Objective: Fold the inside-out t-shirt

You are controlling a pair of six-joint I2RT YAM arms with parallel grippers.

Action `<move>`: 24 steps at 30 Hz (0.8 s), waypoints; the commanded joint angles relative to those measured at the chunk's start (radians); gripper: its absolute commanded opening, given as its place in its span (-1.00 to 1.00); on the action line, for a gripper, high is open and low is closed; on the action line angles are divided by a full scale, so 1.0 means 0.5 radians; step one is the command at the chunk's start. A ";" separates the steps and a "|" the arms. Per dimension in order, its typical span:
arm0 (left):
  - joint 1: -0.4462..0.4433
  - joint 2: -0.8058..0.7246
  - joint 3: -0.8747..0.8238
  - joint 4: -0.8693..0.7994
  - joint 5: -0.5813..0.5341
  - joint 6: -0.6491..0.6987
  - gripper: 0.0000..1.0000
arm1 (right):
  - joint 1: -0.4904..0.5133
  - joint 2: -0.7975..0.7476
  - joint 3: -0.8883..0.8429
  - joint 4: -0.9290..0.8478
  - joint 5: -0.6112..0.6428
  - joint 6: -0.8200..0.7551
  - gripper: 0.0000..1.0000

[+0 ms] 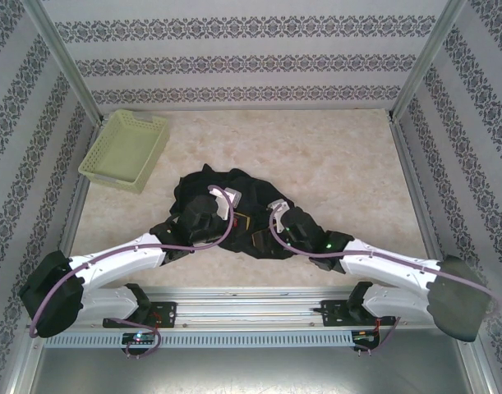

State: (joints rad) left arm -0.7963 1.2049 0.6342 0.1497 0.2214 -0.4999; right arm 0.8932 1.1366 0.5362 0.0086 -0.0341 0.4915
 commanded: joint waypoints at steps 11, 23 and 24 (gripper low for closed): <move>0.081 -0.004 -0.075 0.250 0.060 -0.130 -0.93 | 0.103 0.039 0.069 0.022 0.242 -0.192 -1.00; 0.181 0.026 -0.055 0.100 0.018 -0.148 -0.52 | 0.413 0.225 -0.150 0.192 0.417 0.027 -1.00; 0.181 0.012 -0.034 0.002 -0.027 -0.113 -0.46 | 0.424 0.249 -0.144 0.201 0.424 0.043 -1.00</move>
State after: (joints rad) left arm -0.7177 1.2152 0.5804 0.2371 0.2504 -0.5816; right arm 1.0904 1.2369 0.4702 0.0731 0.1295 0.4702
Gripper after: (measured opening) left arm 0.253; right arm 0.050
